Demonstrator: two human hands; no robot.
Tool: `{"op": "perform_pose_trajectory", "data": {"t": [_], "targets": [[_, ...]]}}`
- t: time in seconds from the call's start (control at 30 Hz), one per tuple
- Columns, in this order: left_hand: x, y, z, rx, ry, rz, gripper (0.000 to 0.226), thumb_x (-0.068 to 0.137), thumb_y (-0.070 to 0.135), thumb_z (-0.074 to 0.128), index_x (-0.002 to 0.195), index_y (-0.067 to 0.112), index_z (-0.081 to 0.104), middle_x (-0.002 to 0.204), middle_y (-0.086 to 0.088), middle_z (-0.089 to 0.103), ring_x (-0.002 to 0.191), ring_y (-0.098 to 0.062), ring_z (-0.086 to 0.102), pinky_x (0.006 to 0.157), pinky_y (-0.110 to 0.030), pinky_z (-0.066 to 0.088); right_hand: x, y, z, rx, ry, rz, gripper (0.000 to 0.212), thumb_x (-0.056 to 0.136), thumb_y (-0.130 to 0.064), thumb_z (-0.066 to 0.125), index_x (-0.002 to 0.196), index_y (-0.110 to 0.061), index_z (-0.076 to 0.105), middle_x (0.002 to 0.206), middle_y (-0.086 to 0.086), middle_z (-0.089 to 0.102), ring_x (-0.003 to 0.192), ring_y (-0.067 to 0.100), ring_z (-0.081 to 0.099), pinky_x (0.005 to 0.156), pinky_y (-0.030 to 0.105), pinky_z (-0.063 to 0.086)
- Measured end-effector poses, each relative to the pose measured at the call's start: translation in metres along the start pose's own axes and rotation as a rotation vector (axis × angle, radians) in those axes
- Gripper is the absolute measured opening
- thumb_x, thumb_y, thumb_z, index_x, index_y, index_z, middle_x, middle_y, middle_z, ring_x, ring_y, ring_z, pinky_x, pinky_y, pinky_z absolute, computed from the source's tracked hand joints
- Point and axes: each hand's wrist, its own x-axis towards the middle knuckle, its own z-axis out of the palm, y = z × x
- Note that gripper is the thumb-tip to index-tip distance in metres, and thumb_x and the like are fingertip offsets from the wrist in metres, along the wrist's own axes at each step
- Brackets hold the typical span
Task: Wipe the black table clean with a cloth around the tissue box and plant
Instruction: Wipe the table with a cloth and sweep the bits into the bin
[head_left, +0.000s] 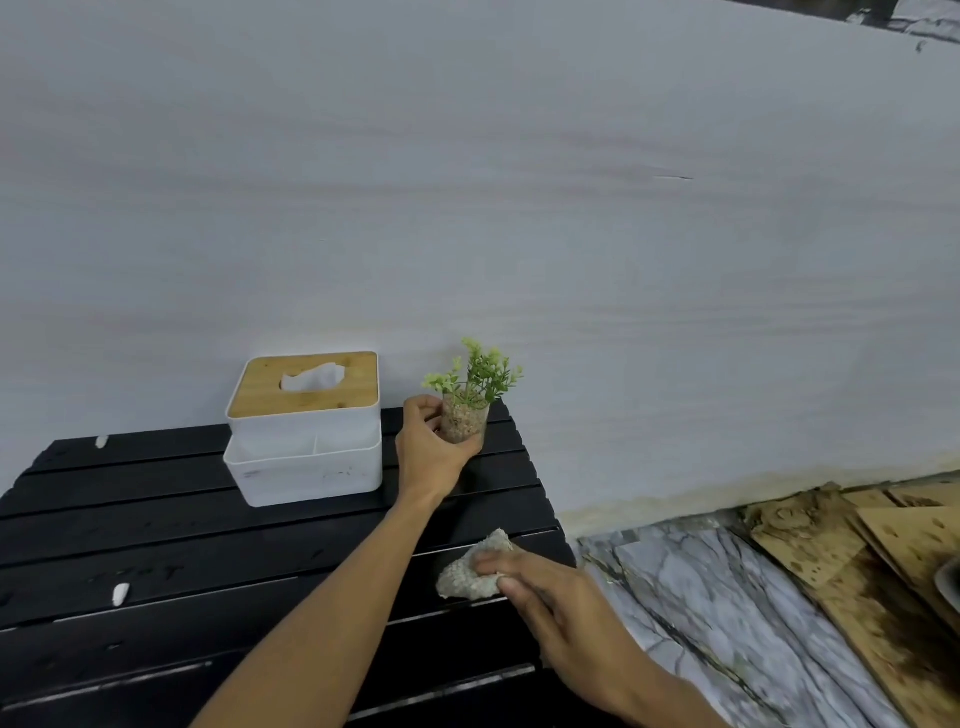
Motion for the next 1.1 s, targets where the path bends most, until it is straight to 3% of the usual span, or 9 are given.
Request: {"op": "perform_pose_trajectory", "data": {"t": [0.13, 0.3, 0.43, 0.53, 0.63, 0.73, 0.87, 1.0, 1.1], "targets": [[0.001, -0.003, 0.002, -0.015, 0.002, -0.015, 0.067, 0.060, 0.006, 0.089, 0.111, 0.013, 0.046, 0.102, 0.014, 0.054, 0.093, 0.007, 0.056, 0.069, -0.003, 0.046, -0.001, 0.001, 0.002, 0.006, 0.004, 0.006, 0.026, 0.107, -0.019, 0.050, 0.126, -0.022, 0.067, 0.129, -0.023, 0.065, 0.127, -0.002, 0.056, 0.111, 0.028, 0.043], [-0.007, -0.003, -0.001, -0.023, -0.030, -0.028, 0.071, 0.065, 0.009, 0.087, 0.119, 0.018, 0.043, 0.112, 0.012, 0.052, 0.105, -0.003, 0.055, 0.077, 0.000, 0.040, -0.002, 0.001, 0.005, -0.013, -0.004, 0.000, 0.028, 0.106, -0.025, 0.051, 0.130, -0.025, 0.065, 0.132, -0.025, 0.062, 0.131, -0.004, 0.053, 0.112, 0.027, 0.042], [-0.039, 0.006, -0.018, 0.134, -0.111, -0.058, 0.067, 0.076, 0.023, 0.079, 0.132, 0.022, 0.042, 0.122, 0.012, 0.047, 0.114, -0.004, 0.044, 0.094, -0.017, 0.036, -0.004, 0.003, 0.006, -0.088, -0.036, -0.003, 0.034, 0.104, -0.039, 0.053, 0.137, -0.033, 0.058, 0.138, -0.028, 0.057, 0.133, -0.005, 0.048, 0.110, 0.025, 0.043], [-0.075, 0.022, -0.056, 0.169, -0.196, 0.048, 0.045, 0.080, 0.025, 0.074, 0.117, 0.033, 0.051, 0.115, 0.020, 0.053, 0.111, -0.004, 0.053, 0.090, -0.018, 0.045, -0.004, 0.006, 0.006, -0.130, -0.012, 0.011, 0.037, 0.102, -0.046, 0.054, 0.138, -0.041, 0.055, 0.139, -0.030, 0.056, 0.134, -0.008, 0.047, 0.110, 0.025, 0.044], [-0.093, 0.030, -0.113, 0.298, -0.127, 0.171, 0.038, 0.081, 0.029, 0.073, 0.114, 0.036, 0.056, 0.108, 0.017, 0.055, 0.099, -0.004, 0.055, 0.077, -0.016, 0.048, -0.006, 0.009, 0.006, -0.120, 0.006, 0.054, 0.042, 0.098, -0.058, 0.052, 0.137, -0.042, 0.057, 0.139, -0.028, 0.057, 0.135, -0.007, 0.046, 0.111, 0.024, 0.043], [-0.085, 0.020, -0.176, 0.463, -0.015, 0.267, 0.041, 0.078, 0.025, 0.076, 0.113, 0.035, 0.056, 0.117, 0.016, 0.054, 0.109, -0.002, 0.045, 0.089, -0.022, 0.043, -0.007, 0.007, 0.006, -0.121, 0.041, 0.095, 0.045, 0.093, -0.065, 0.050, 0.133, -0.045, 0.060, 0.133, -0.031, 0.060, 0.131, -0.008, 0.050, 0.108, 0.018, 0.043], [-0.060, 0.000, -0.227, 0.644, 0.023, 0.328, 0.046, 0.074, 0.020, 0.080, 0.115, 0.028, 0.060, 0.130, 0.013, 0.050, 0.122, -0.012, 0.036, 0.105, -0.033, 0.034, -0.006, 0.000, 0.010, -0.132, 0.069, 0.127, 0.034, 0.095, -0.051, 0.058, 0.128, -0.046, 0.063, 0.127, -0.034, 0.062, 0.126, -0.012, 0.053, 0.102, 0.008, 0.041], [-0.046, -0.016, -0.234, 0.632, -0.031, 0.348, 0.038, 0.075, 0.016, 0.080, 0.107, 0.028, 0.064, 0.132, 0.014, 0.048, 0.125, -0.013, 0.038, 0.105, -0.027, 0.029, -0.005, -0.003, 0.012, -0.118, 0.063, 0.125, 0.031, 0.095, -0.037, 0.062, 0.125, -0.042, 0.066, 0.124, -0.032, 0.065, 0.123, -0.010, 0.056, 0.101, 0.009, 0.042], [-0.040, -0.025, -0.230, 0.616, -0.044, 0.376, 0.030, 0.077, 0.011, 0.078, 0.101, 0.026, 0.067, 0.128, 0.010, 0.050, 0.119, -0.015, 0.046, 0.099, -0.028, 0.038, -0.004, -0.009, 0.012, -0.092, 0.069, 0.138, 0.028, 0.097, -0.030, 0.061, 0.122, -0.039, 0.069, 0.123, -0.031, 0.066, 0.123, -0.009, 0.057, 0.099, 0.007, 0.041]]}}
